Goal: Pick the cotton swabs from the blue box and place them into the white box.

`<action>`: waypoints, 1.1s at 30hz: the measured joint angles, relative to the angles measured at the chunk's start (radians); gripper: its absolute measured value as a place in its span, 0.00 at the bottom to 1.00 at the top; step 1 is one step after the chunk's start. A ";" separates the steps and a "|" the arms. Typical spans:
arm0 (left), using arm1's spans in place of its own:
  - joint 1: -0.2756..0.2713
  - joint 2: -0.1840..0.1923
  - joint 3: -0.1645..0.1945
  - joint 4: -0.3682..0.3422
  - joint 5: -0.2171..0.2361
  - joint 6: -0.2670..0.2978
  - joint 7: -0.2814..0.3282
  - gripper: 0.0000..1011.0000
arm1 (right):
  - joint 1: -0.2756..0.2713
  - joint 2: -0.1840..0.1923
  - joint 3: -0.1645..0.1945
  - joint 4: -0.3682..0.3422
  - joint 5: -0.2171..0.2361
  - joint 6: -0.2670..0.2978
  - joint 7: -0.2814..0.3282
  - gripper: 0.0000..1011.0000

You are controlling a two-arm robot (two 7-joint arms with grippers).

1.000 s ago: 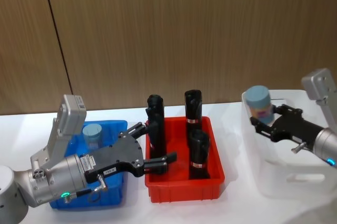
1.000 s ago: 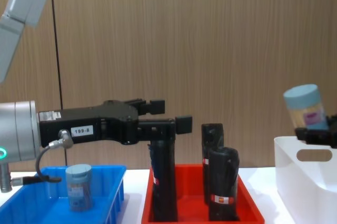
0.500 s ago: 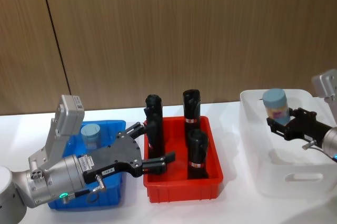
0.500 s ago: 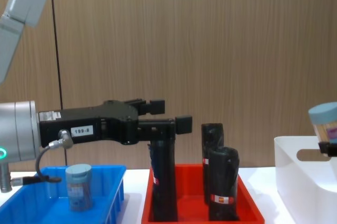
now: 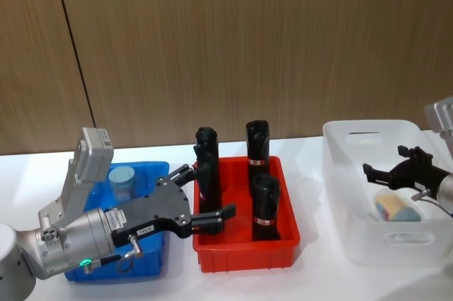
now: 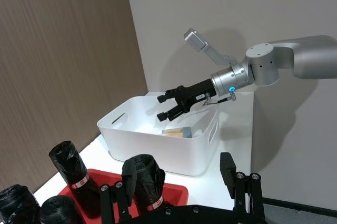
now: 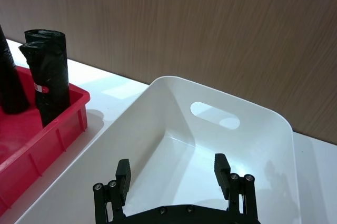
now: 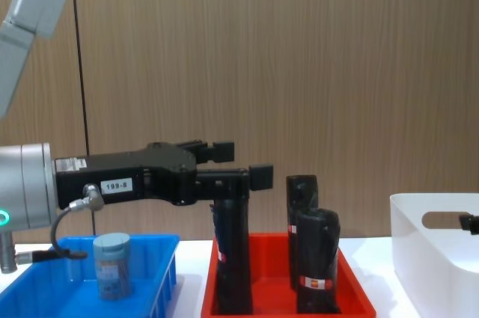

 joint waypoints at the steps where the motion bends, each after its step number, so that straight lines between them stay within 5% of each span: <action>1: 0.000 0.000 0.000 0.000 0.000 0.000 0.000 0.99 | 0.001 0.000 0.000 0.002 0.000 0.000 0.000 0.99; 11: 0.005 -0.002 0.004 -0.008 0.009 0.000 0.033 0.99 | -0.025 -0.002 0.000 -0.036 0.003 -0.006 -0.018 0.99; 33: 0.053 -0.018 0.038 -0.087 0.091 0.007 0.312 0.99 | -0.216 -0.018 -0.007 -0.309 0.050 -0.046 -0.145 0.99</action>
